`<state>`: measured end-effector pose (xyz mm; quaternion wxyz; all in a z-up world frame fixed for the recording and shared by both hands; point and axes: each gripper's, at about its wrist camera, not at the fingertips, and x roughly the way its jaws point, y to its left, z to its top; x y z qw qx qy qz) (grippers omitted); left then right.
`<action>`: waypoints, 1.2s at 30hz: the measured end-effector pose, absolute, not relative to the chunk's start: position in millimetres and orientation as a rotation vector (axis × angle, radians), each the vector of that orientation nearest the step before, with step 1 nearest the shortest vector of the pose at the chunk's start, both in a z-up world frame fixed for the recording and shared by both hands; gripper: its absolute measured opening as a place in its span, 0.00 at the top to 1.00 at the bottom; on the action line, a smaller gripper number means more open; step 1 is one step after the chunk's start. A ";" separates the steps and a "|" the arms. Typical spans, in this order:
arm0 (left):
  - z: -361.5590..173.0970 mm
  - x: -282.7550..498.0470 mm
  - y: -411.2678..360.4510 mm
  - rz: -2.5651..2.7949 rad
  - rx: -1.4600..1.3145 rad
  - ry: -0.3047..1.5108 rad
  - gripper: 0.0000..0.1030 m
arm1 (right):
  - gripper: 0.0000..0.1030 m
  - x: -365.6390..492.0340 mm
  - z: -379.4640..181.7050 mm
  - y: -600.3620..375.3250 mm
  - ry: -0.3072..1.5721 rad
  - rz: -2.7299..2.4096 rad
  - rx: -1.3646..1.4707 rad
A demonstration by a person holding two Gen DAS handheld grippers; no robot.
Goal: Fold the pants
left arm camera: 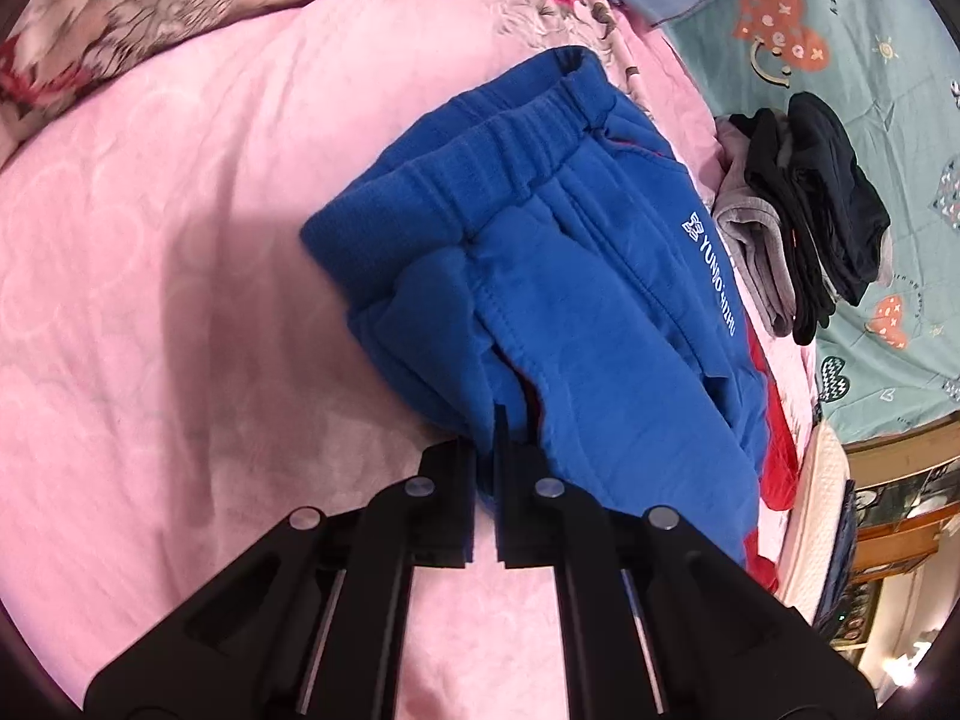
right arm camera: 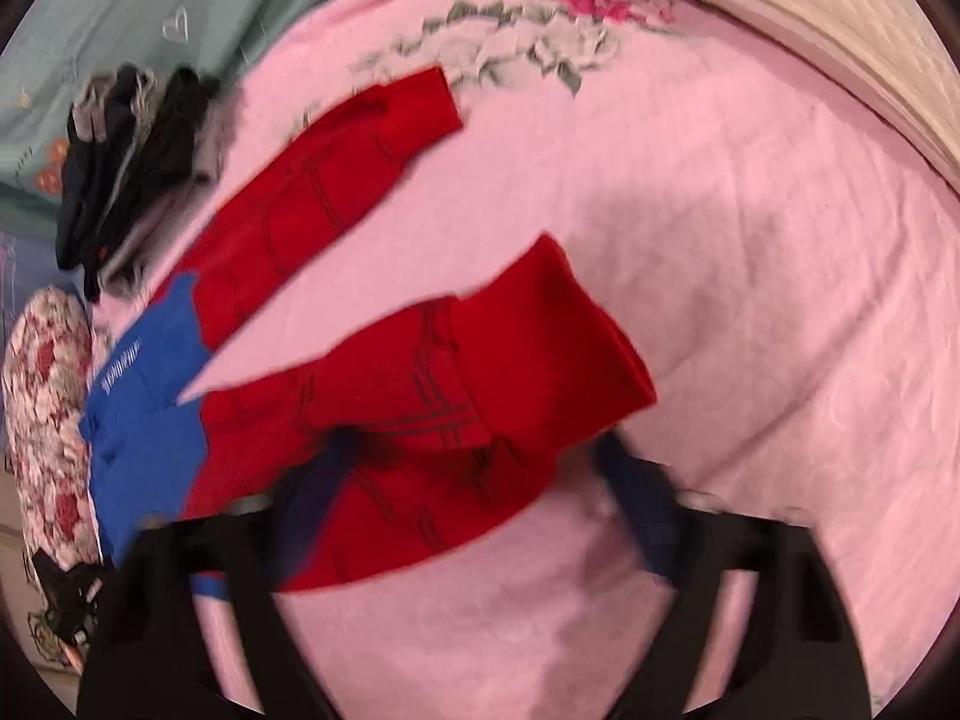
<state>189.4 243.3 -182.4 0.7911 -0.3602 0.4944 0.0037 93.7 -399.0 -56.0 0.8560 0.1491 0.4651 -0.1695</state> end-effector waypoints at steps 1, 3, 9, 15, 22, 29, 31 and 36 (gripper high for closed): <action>-181.7 190.2 242.5 0.010 -0.772 1.063 0.96 | 0.65 93.0 -56.0 -401.1 0.956 -0.366 0.314; -177.8 187.2 241.6 0.023 -0.767 1.054 0.96 | 0.78 89.5 -56.2 -409.3 0.938 -0.346 0.358; -147.3 142.4 230.9 0.038 -0.686 0.951 0.96 | 0.84 63.4 -27.2 -408.6 0.893 -0.306 0.385; -151.1 100.0 226.1 0.005 -0.699 1.002 0.96 | 0.84 16.2 -16.3 -416.4 0.902 -0.315 0.402; -154.7 93.3 224.3 -0.002 -0.662 1.073 0.60 | 0.69 16.2 -49.7 -411.7 1.000 -0.407 0.246; -74.2 111.4 222.5 -0.001 -0.467 0.937 0.33 | 0.25 32.9 15.4 -392.8 0.876 -0.472 0.075; -67.9 155.4 209.4 -0.020 -0.399 0.969 0.28 | 0.18 64.9 29.2 -394.9 0.871 -0.366 0.122; -119.4 265.3 184.1 -0.140 -0.377 1.197 0.43 | 0.18 183.0 14.9 -406.6 0.959 -0.229 0.224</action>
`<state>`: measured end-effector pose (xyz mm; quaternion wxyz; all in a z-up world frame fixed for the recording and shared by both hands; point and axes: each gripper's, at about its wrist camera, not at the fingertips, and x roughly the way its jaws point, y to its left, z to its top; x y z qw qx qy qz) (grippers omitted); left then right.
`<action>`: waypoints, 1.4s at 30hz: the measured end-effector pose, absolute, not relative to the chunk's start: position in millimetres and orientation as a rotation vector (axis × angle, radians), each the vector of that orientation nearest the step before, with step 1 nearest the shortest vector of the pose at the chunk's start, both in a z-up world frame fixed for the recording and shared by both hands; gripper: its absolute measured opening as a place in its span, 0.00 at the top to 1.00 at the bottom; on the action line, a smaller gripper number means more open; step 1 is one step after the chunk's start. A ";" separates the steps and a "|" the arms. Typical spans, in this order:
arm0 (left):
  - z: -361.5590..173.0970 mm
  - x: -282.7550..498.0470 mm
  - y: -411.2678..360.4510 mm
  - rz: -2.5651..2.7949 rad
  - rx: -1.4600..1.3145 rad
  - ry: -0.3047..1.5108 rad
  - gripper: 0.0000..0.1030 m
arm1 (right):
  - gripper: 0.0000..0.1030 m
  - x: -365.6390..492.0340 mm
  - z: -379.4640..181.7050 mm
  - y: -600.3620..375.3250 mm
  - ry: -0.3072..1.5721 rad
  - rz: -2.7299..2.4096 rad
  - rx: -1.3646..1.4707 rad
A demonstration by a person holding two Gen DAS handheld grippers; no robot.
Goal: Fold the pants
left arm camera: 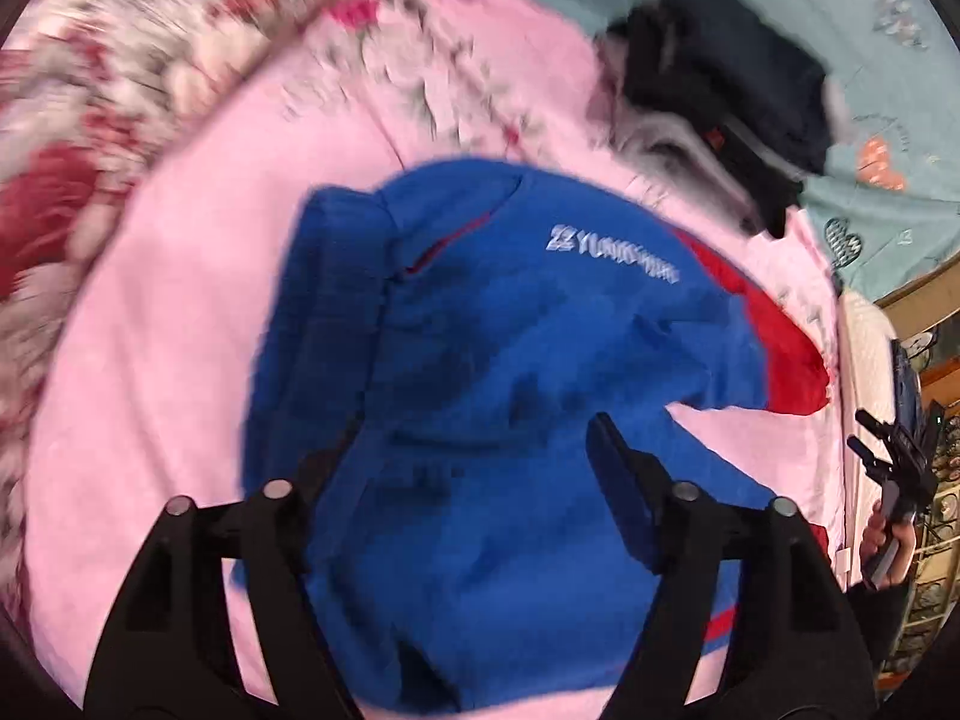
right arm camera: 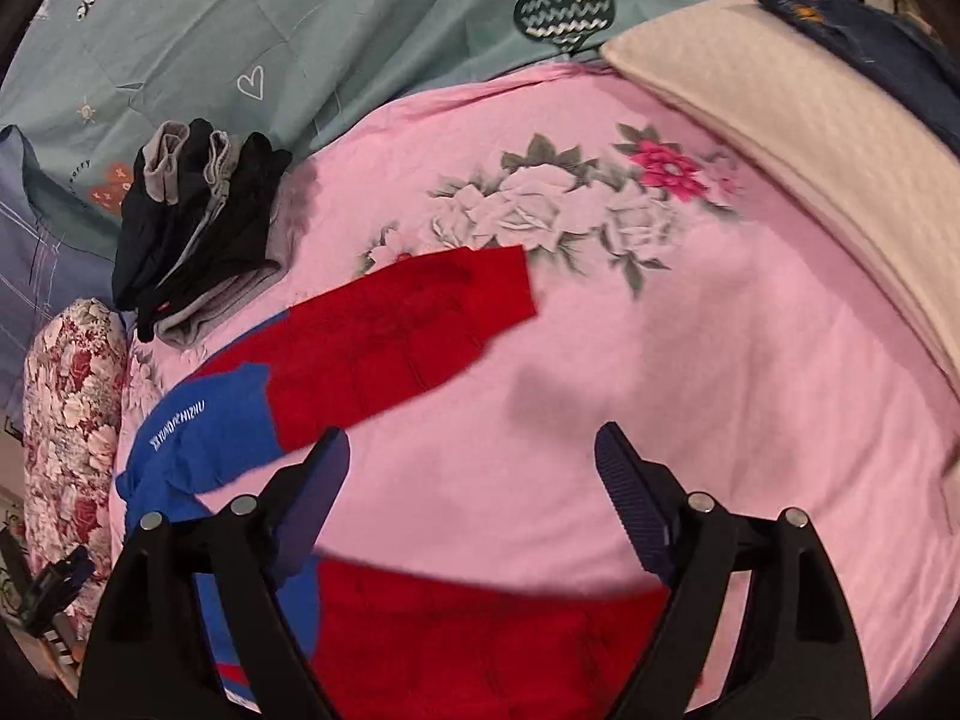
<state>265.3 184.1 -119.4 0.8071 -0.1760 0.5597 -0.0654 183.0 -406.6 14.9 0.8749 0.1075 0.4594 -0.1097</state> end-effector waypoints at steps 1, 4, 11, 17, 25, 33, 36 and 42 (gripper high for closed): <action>-130.5 276.3 180.8 -0.123 -0.357 1.233 0.54 | 0.18 202.3 5.4 -411.0 0.993 -0.239 0.232; -153.6 296.5 177.3 -0.101 -0.307 1.293 0.80 | 0.19 237.9 -23.8 -429.3 1.083 -0.254 0.310; -150.8 293.5 179.6 -0.089 -0.312 1.275 0.81 | 0.76 261.3 -46.3 -436.1 1.047 -0.203 0.321; -155.9 276.8 182.9 -0.110 -0.342 1.228 0.82 | 0.80 228.2 -23.0 -437.1 1.034 -0.298 0.165; -140.1 279.5 184.7 -0.164 -0.307 1.290 0.72 | 0.57 238.6 -43.6 -423.0 1.121 -0.359 0.023; -81.0 330.7 195.7 -0.177 0.029 1.197 0.06 | 0.35 158.4 11.6 -376.6 0.962 -0.297 -0.074; -86.9 364.8 188.3 -0.295 0.146 1.187 0.06 | 0.35 124.2 2.9 -364.4 0.971 -0.237 -0.025; -128.4 413.3 180.2 -0.451 0.151 1.271 0.10 | 0.35 79.3 -13.8 -342.6 1.010 -0.231 -0.002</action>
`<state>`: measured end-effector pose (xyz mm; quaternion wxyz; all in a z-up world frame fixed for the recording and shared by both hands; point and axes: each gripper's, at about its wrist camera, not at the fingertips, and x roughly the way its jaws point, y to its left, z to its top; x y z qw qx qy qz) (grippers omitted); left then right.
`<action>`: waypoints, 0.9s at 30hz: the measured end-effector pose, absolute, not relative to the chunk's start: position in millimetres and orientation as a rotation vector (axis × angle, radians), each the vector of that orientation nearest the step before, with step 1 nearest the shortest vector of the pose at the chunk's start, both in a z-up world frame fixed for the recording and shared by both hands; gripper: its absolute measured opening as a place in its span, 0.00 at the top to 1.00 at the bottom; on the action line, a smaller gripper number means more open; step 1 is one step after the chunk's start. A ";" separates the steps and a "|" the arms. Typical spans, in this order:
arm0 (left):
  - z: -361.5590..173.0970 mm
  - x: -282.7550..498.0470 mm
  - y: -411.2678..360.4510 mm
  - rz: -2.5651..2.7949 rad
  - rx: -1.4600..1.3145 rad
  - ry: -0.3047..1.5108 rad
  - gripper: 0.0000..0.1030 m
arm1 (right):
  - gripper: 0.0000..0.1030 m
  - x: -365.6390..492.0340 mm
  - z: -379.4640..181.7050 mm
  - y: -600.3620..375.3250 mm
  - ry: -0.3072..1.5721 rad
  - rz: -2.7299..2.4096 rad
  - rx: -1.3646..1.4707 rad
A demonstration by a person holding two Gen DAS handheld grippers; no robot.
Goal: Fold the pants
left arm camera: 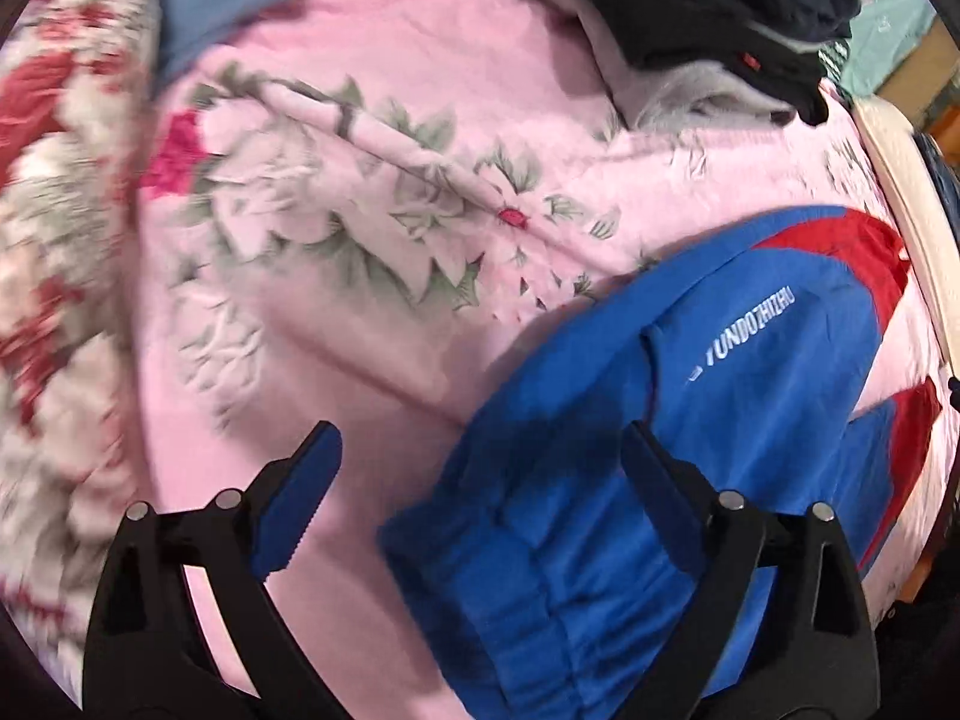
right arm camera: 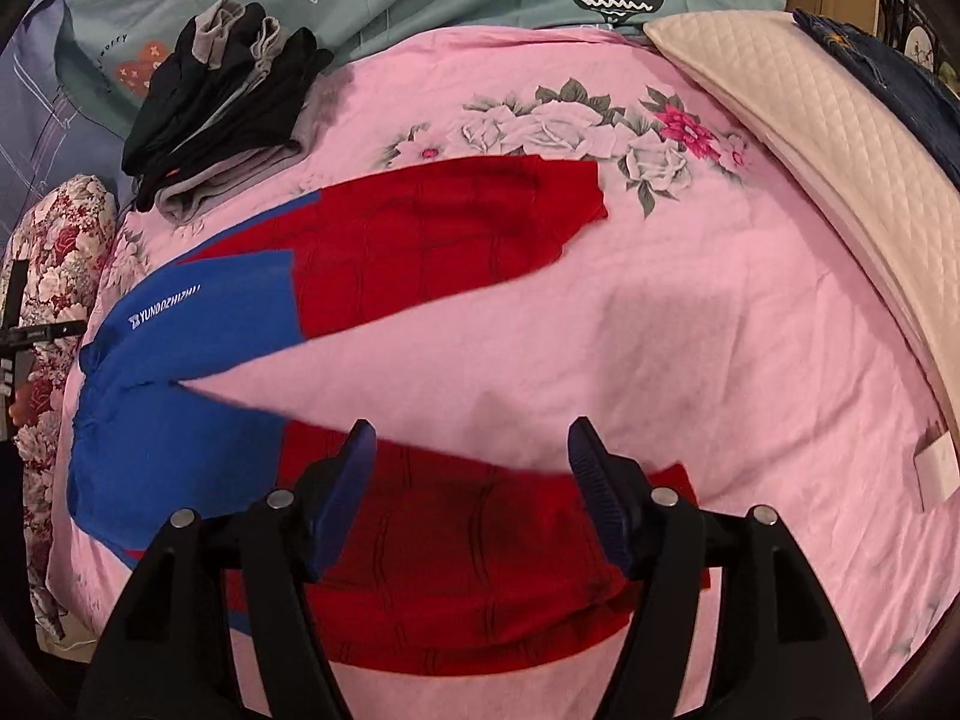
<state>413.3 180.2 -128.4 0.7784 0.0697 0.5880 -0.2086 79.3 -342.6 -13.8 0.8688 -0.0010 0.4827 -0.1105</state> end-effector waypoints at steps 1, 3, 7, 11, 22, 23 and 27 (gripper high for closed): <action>-133.9 416.1 180.0 -0.483 0.132 1.284 0.12 | 0.35 76.1 -13.4 -338.5 1.011 -0.236 -0.008; -143.7 417.3 177.9 -0.536 0.114 1.295 0.25 | 0.35 76.8 -10.4 -327.3 1.009 -0.252 -0.039; -137.6 398.5 173.1 -0.626 0.158 1.208 0.89 | 0.35 98.0 -3.6 -300.2 1.005 -0.216 -0.102; -126.6 390.2 185.6 -0.633 0.107 1.122 0.92 | 0.35 154.4 -3.7 -237.3 1.038 0.029 -0.202; -114.8 378.8 192.4 -0.606 0.098 1.083 0.92 | 0.35 357.6 -90.0 -66.8 1.178 0.614 -0.665; -114.5 378.6 192.6 -0.607 0.100 1.081 0.92 | 0.35 365.4 -99.2 -61.8 1.209 0.630 -0.693; -117.9 381.2 192.1 -0.599 0.095 1.087 0.92 | 0.37 383.5 -136.4 -56.2 1.300 0.640 -0.769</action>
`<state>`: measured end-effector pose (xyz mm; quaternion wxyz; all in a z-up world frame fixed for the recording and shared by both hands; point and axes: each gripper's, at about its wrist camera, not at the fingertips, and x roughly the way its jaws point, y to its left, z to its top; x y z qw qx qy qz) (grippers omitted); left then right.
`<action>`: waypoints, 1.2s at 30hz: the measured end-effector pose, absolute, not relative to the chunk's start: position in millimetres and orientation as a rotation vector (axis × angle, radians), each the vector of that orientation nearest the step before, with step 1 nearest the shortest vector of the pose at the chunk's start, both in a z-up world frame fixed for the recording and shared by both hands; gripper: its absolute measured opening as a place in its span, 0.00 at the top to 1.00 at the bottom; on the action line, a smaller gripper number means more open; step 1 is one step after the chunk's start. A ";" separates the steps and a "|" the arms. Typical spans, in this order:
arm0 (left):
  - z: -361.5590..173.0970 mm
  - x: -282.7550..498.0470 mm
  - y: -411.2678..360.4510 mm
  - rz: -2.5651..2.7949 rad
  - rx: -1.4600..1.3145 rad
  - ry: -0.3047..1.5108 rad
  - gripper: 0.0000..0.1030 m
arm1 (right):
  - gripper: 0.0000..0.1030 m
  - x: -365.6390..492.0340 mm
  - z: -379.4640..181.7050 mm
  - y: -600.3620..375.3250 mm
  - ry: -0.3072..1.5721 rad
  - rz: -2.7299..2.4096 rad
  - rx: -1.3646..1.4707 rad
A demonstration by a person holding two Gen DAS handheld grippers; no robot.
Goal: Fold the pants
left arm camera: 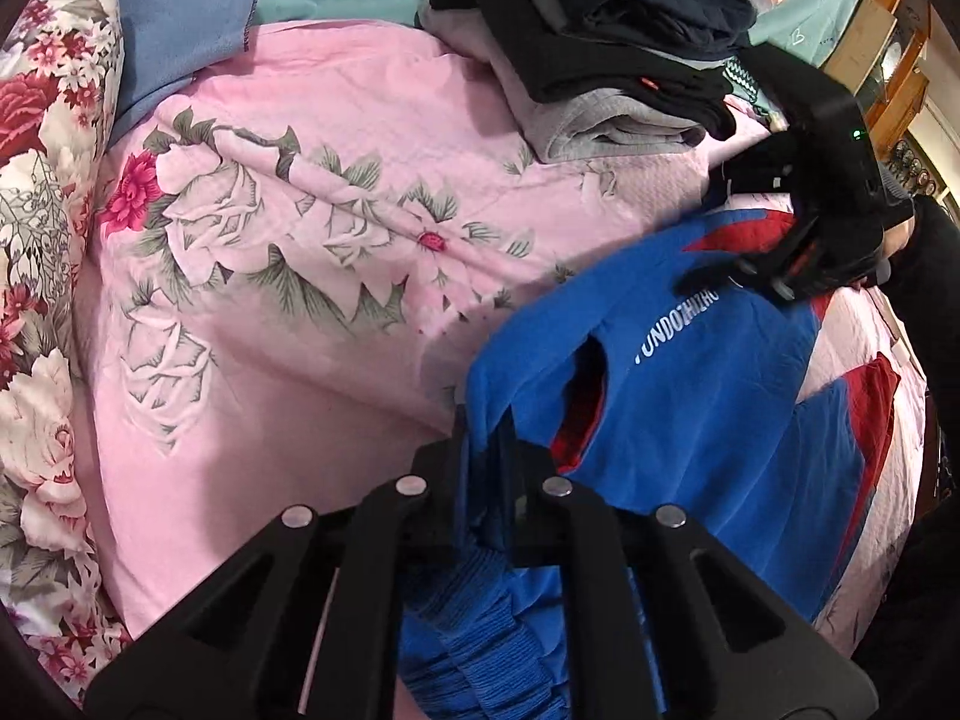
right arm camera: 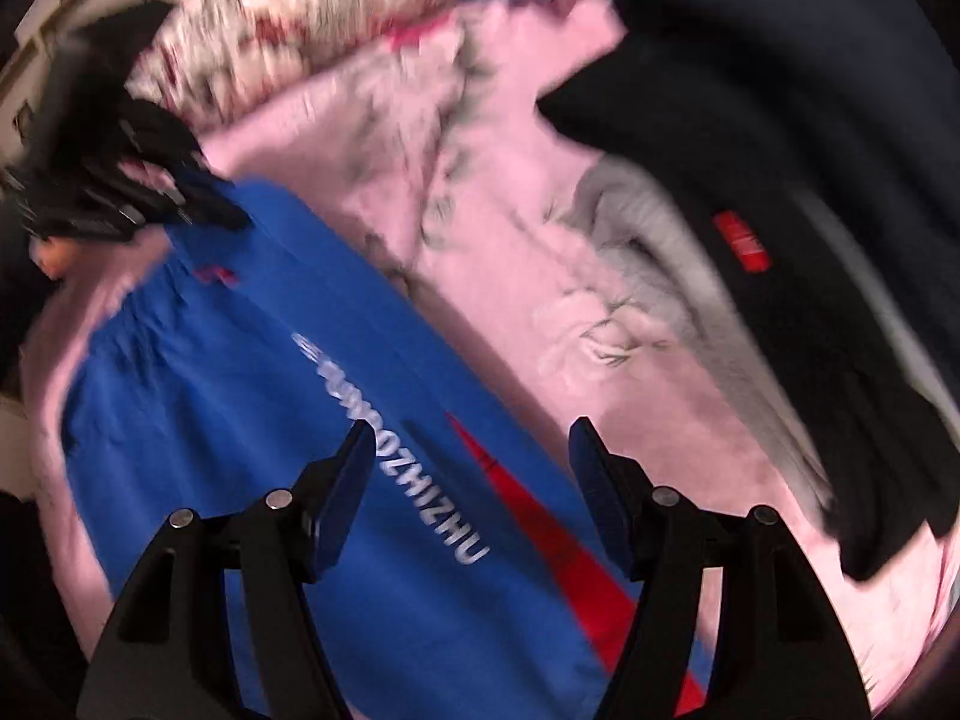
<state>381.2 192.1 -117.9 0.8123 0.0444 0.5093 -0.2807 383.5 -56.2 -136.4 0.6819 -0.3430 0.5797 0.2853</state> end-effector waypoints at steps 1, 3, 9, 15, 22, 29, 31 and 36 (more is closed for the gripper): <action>-119.3 382.6 191.9 -0.589 0.096 1.090 0.92 | 0.49 386.8 -141.6 -58.5 1.329 0.656 -0.737; -121.9 387.6 192.1 -0.552 0.109 1.090 0.92 | 0.90 381.9 -145.0 -57.7 1.322 0.692 -0.724; -131.4 419.8 199.7 -0.479 0.059 1.107 0.92 | 0.90 400.4 -124.7 -55.4 1.160 0.616 -0.682; -140.3 431.1 198.5 -0.468 0.047 1.124 0.91 | 0.89 414.3 -147.9 -53.2 1.179 0.565 -0.729; -125.6 417.0 198.3 -0.452 0.051 1.094 0.92 | 0.83 410.7 -145.4 -49.6 1.191 0.516 -0.715; -73.8 340.7 202.4 -0.538 0.073 0.990 0.92 | 0.85 356.5 -93.3 -55.8 1.145 0.563 -0.670; -60.5 308.7 207.3 -0.568 0.055 0.957 0.92 | 0.85 322.1 -74.2 -56.7 1.123 0.570 -0.685; -60.2 225.8 213.8 -0.624 0.029 0.929 0.92 | 0.85 223.2 -54.3 -59.2 1.118 0.590 -0.660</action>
